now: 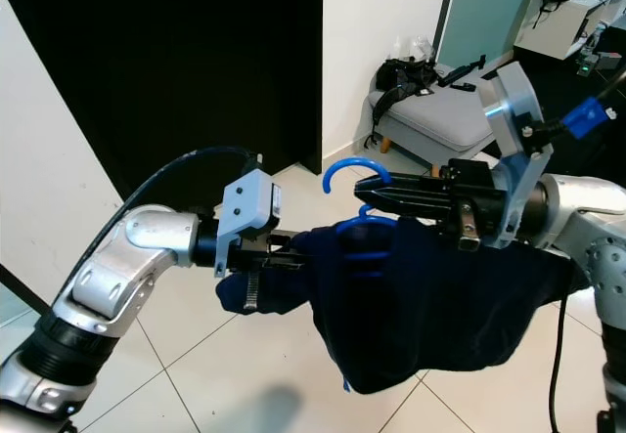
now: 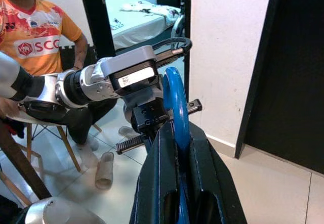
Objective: Hang hanger
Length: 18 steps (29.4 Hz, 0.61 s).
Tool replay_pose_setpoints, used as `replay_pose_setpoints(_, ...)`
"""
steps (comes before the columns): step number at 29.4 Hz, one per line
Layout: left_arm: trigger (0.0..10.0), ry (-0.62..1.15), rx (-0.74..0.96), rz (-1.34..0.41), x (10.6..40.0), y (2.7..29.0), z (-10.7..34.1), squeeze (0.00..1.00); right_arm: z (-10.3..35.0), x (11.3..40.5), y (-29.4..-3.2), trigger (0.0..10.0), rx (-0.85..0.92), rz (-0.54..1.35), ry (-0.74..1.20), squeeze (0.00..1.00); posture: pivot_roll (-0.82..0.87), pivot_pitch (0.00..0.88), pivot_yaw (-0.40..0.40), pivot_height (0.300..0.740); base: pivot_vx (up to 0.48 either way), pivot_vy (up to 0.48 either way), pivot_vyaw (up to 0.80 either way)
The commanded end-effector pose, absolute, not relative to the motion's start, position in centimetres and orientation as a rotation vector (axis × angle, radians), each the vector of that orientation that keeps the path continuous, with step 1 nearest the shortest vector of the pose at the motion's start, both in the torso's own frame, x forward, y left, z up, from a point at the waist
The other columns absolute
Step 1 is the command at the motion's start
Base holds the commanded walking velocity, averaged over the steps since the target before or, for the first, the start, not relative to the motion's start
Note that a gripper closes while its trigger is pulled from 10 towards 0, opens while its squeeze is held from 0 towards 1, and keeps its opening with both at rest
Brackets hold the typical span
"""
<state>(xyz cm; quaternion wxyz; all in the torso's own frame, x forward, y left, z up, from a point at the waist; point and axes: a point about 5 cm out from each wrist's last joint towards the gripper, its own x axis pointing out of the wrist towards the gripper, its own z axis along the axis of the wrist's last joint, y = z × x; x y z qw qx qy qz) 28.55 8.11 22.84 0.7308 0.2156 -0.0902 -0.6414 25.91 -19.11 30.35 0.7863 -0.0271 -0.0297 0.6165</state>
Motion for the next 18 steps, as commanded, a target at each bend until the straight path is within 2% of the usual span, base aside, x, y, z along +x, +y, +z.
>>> replay_pose_setpoints(1,10.0,-0.24,0.466,-1.441,28.1,7.6,23.2,0.0,30.7,26.3,-18.8,0.0,-0.074,1.301,-0.1,0.0,0.03,0.058,-0.009,0.74,0.0,0.0,0.0)
replay_pose_setpoints(3,10.0,-0.219,0.411,-1.379,29.1,8.2,23.4,0.0,30.9,27.0,-18.9,0.0,-0.059,1.245,-0.132,0.0,0.03,0.06,-0.011,0.74,0.0,0.0,0.0)
replay_pose_setpoints(6,10.0,-0.219,0.411,-1.379,29.1,8.2,23.4,0.0,30.9,27.0,-18.9,0.0,-0.059,1.245,-0.132,0.0,0.03,0.06,-0.011,0.74,0.0,0.0,0.0)
replay_pose_setpoints(7,10.0,-0.212,0.378,-1.336,29.6,8.6,23.6,0.66,30.9,27.3,-18.9,0.0,-0.051,1.216,-0.145,0.0,0.03,0.061,-0.013,0.74,0.0,0.0,0.0)
replay_pose_setpoints(8,10.0,-0.212,0.378,-1.336,29.6,8.6,23.6,0.66,30.9,27.3,-18.9,0.0,-0.051,1.216,-0.145,0.0,0.03,0.061,-0.013,0.74,0.0,0.0,0.0)
replay_pose_setpoints(9,10.0,-0.21,0.349,-1.269,30.3,9.5,23.8,1.0,31.1,27.8,-19.0,0.0,-0.047,1.177,-0.162,0.0,0.03,0.064,-0.018,0.74,0.0,0.0,0.0)
replay_pose_setpoints(10,10.0,-0.211,0.328,-1.196,31.1,10.6,24.1,1.0,31.2,28.3,-19.2,0.0,-0.051,1.135,-0.167,0.0,0.03,0.066,-0.02,0.74,0.0,0.0,0.0)
replay_pose_setpoints(12,10.0,-0.211,0.328,-1.196,31.1,10.6,24.1,1.0,31.2,28.3,-19.2,0.0,-0.051,1.135,-0.167,0.0,0.03,0.066,-0.02,0.74,0.0,0.0,0.0)
replay_pose_setpoints(13,10.0,-0.216,0.32,-1.121,31.8,11.8,24.3,1.0,31.3,28.8,-19.6,0.0,-0.062,1.085,-0.166,0.0,0.03,0.071,-0.021,0.74,0.0,0.0,0.0)
replay_pose_setpoints(14,10.0,-0.216,0.32,-1.121,31.8,11.8,24.3,1.0,31.3,28.8,-19.6,0.0,-0.062,1.085,-0.166,0.0,0.03,0.071,-0.021,0.74,0.0,0.0,0.0)
replay_pose_setpoints(15,10.0,-0.224,0.317,-1.019,32.7,13.4,24.7,1.0,31.2,29.6,-20.4,0.0,-0.062,1.014,-0.16,0.0,0.03,0.072,-0.024,0.74,0.0,0.0,0.0)
replay_pose_setpoints(16,10.0,-0.224,0.317,-1.019,32.7,13.4,24.7,1.0,31.2,29.6,-20.4,0.0,-0.062,1.014,-0.16,0.0,0.03,0.072,-0.024,0.74,0.0,0.0,0.0)
replay_pose_setpoints(18,10.0,-0.26,0.317,-0.73,34.6,17.6,26.0,1.0,27.9,30.7,-21.6,0.0,-0.16,0.893,0.001,0.0,0.02,0.075,-0.031,0.74,0.0,0.0,0.0)
